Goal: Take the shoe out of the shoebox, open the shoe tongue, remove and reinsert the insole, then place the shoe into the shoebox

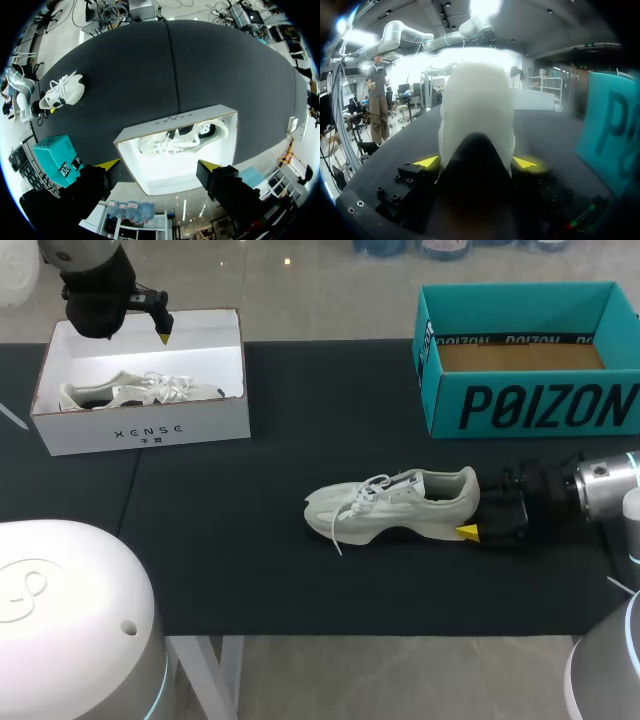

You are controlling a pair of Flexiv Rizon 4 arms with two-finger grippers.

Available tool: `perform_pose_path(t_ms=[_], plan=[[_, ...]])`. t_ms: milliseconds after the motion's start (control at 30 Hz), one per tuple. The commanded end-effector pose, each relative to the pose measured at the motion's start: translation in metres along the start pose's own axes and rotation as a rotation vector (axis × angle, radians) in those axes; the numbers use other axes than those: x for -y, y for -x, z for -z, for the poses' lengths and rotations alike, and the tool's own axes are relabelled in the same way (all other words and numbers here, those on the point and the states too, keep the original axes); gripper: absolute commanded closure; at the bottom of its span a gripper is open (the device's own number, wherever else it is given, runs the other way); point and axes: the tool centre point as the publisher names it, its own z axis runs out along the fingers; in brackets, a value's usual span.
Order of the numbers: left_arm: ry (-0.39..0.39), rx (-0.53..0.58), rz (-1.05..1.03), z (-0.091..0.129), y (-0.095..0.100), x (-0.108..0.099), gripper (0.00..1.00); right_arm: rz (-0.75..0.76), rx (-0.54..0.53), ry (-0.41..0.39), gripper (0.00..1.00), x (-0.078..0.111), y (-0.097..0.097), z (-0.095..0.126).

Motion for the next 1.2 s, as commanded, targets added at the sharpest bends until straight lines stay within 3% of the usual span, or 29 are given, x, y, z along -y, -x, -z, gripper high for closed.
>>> perform_pose_path(t_ms=[33,367,533,700,767,833,867,900,1200], plan=[[0.001,-0.001,-0.001,0.001,0.0,0.001,0.0,-0.002,-0.002,-0.001,1.0,0.006,-0.001,-0.007],[0.001,-0.001,-0.001,0.001,0.0,0.001,0.0,-0.002,-0.002,-0.001,1.0,0.006,-0.001,-0.007],[-0.001,0.018,-0.048,0.008,0.049,0.004,0.0,-0.002,-0.002,-0.001,1.0,0.006,-0.001,-0.007],[-0.032,-0.017,-0.023,0.014,0.09,0.022,0.0,-0.002,-0.002,-0.001,1.0,0.006,-0.001,-0.007],[-0.081,-0.068,0.064,0.014,0.1,0.029,0.0,-0.002,-0.002,-0.001,1.0,0.006,-0.001,-0.007],[-0.123,-0.219,0.319,0.012,0.104,0.038,0.0,-0.002,-0.002,-0.001,1.0,0.006,-0.001,-0.007],[-0.124,-0.161,0.331,0.012,0.11,0.045,0.0,-0.002,-0.002,-0.001,1.0,0.006,-0.001,-0.007],[-0.134,-0.195,0.336,0.011,0.12,0.05,0.0,-0.002,-0.002,-0.001,1.0,0.006,-0.001,-0.007],[-0.134,-0.195,0.336,0.011,0.12,0.05,0.0,-0.002,-0.002,-0.001,1.0,0.006,-0.001,-0.007]])
